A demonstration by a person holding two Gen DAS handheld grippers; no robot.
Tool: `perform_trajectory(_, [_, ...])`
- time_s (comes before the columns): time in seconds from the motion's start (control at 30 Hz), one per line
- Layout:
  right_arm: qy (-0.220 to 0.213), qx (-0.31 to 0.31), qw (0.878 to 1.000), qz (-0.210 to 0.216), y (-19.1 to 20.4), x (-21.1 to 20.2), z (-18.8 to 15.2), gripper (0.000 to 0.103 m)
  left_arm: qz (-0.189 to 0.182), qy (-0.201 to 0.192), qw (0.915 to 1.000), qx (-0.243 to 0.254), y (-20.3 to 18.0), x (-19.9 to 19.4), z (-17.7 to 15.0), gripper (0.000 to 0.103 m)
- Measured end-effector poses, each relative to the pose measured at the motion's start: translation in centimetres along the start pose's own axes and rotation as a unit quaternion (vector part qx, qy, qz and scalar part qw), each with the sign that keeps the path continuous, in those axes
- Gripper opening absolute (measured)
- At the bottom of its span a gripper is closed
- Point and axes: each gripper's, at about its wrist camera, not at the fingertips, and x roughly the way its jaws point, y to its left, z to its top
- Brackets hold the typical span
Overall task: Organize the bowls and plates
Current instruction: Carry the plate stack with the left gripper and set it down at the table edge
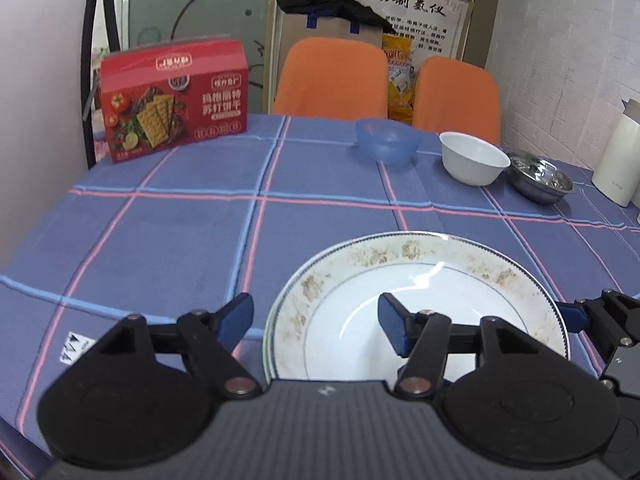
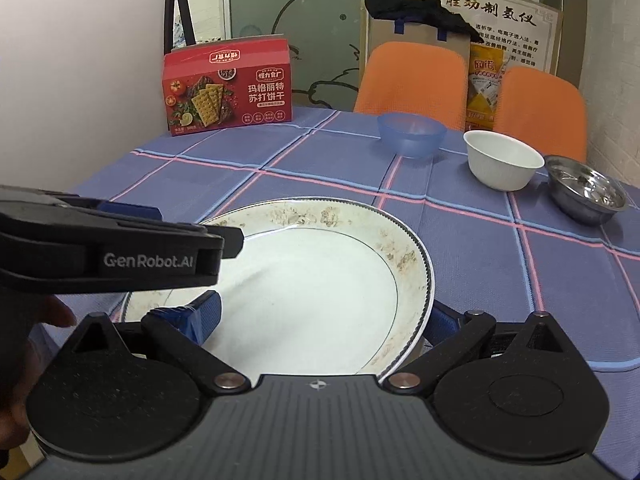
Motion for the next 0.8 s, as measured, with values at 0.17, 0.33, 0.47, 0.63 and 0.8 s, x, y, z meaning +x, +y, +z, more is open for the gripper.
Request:
perform_trajectory(0.17, [0.008, 0.013, 1.000, -0.011, -1.4, 0.2, -0.1, 0.089, 0.010, -0.025, 0.9995, 0.017, -0.4, -0.9, 1.0, 0.068])
perform_trajectory(0.33, [0.001, 0.007, 1.000, 0.003, -1.6, -0.7, -0.6, 0.089, 0.005, -0.022, 0.9997, 0.009, -0.9, -0.6, 1.7, 0.072])
perform_trajectory(0.47, [-0.010, 0.029, 0.999, -0.006, -3.3, -1.5, -0.6, 0.089, 0.000, -0.025, 0.9995, 0.018, -2.1, -0.6, 2.0, 0.073])
perform_trajectory(0.63, [-0.014, 0.071, 0.997, -0.030, -6.3, -2.2, -0.9, 0.089, -0.010, -0.019, 0.9994, 0.027, -4.0, 0.0, 2.6, 0.073])
perform_trajectory(0.8, [-0.014, 0.103, 0.993, -0.050, -8.9, -2.9, -1.7, 0.089, -0.026, -0.017, 0.9990, 0.032, -6.1, 0.6, 3.3, 0.073])
